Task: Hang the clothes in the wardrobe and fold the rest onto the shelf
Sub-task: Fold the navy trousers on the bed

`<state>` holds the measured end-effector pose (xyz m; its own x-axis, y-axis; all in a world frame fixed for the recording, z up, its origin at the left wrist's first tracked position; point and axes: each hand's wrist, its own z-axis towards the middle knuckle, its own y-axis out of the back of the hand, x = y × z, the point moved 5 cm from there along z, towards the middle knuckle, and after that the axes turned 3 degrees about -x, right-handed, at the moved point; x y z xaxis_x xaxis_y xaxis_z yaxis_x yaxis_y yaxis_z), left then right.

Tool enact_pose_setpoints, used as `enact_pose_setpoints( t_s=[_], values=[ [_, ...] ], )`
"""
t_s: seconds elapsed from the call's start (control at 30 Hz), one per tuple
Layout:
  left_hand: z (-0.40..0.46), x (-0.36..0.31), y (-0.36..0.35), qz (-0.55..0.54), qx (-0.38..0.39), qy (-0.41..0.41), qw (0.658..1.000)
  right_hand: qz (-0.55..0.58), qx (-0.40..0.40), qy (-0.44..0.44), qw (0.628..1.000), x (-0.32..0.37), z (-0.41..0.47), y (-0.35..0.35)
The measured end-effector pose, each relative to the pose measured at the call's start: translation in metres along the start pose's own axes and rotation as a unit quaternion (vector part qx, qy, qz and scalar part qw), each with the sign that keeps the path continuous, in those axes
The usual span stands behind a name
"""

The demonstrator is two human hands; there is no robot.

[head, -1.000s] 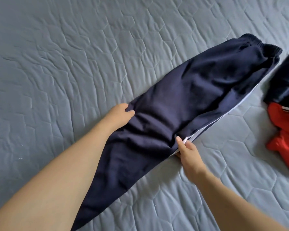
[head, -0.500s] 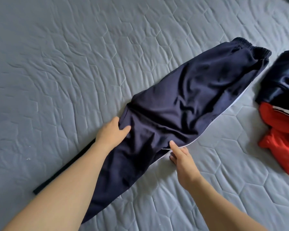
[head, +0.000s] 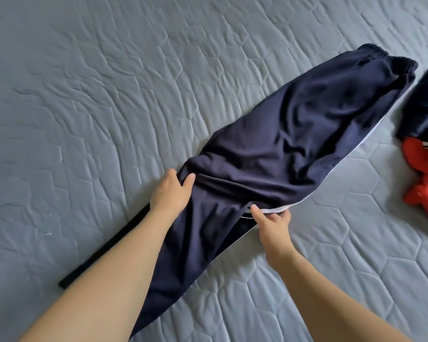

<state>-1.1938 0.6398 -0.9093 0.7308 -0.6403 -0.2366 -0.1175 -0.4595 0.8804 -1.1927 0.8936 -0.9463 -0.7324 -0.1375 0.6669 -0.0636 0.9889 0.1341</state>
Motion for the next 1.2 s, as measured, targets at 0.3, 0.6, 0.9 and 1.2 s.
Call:
enact_pose_setpoints(
  t_s=[0.3, 0.6, 0.9, 1.2],
  values=[
    [0.013, 0.013, 0.013, -0.089, -0.022, 0.017, 0.996, -0.002, -0.057, -0.024, 0.998, 0.01, -0.006, 0.009],
    [-0.1, 0.034, -0.001, 0.155, -0.16, -0.26, 0.939, -0.151, -0.131, -0.143, 0.969, 0.001, -0.011, -0.006],
    [-0.113, 0.058, -0.036, -0.053, 0.144, -0.124, 0.98, -0.196, 0.041, -0.117, 0.973, 0.021, -0.019, 0.014],
    [-0.07, 0.064, -0.009, 0.113, 0.237, -0.136, 0.955, 0.015, 0.037, -0.127, 0.991, 0.014, -0.037, -0.016]
  ],
)
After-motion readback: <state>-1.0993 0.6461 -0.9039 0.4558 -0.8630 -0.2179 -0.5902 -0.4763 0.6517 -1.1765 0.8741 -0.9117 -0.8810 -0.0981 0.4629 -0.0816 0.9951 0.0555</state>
